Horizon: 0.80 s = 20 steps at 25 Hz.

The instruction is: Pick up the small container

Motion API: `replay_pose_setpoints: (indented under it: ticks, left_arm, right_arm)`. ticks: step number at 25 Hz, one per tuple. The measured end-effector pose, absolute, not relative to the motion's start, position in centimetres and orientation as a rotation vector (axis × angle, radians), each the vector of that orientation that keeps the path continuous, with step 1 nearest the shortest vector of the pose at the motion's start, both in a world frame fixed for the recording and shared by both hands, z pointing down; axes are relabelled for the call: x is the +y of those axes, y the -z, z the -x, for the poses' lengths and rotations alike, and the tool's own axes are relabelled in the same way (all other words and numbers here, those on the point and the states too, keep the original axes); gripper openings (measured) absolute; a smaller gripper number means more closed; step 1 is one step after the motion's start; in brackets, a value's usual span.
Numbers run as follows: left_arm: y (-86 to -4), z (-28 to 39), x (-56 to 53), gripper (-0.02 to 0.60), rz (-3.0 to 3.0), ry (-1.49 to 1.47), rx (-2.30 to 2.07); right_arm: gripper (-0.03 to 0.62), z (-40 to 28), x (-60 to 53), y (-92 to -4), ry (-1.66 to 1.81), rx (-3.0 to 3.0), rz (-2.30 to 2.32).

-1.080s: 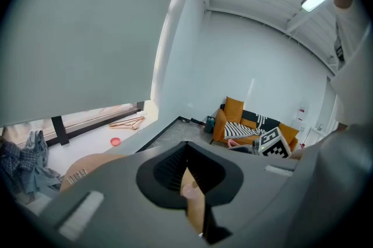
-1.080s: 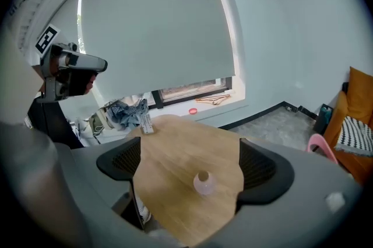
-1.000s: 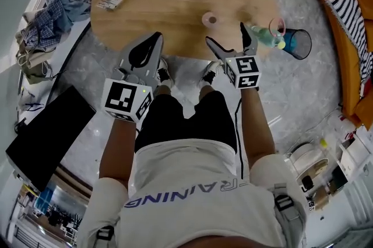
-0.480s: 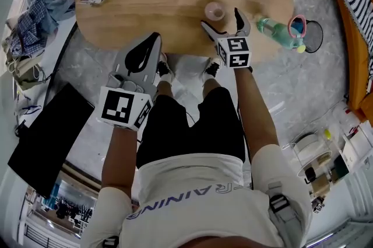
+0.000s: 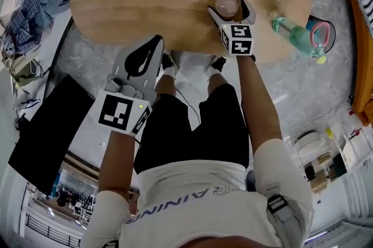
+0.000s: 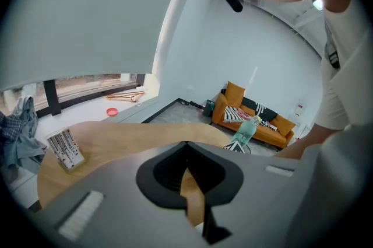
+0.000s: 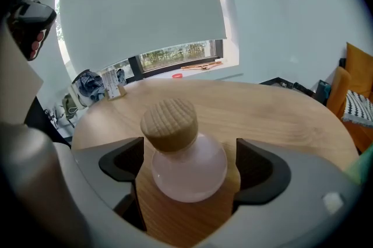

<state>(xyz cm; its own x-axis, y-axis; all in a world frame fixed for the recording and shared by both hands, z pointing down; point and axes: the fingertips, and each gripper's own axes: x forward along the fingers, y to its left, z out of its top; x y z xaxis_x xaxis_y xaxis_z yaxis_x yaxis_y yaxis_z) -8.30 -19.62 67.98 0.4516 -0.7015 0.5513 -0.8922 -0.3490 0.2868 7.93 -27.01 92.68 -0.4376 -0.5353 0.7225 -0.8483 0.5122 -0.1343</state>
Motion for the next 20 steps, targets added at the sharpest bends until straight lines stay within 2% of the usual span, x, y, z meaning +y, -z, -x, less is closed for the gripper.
replay_pose_setpoints:
  ticks: [13, 20]
  left_arm:
    - [-69.2, 10.0, -19.3, 0.002, -2.128, -0.459, -1.324]
    - [-69.7, 10.2, -19.0, 0.002, -2.114, -0.456, -1.320]
  right_arm:
    - [0.425, -6.8, -28.1, -94.4, -0.560, -2.106, -1.138]
    - [0.426, -6.4, -28.4, -94.7, -0.502, -2.093, -1.120]
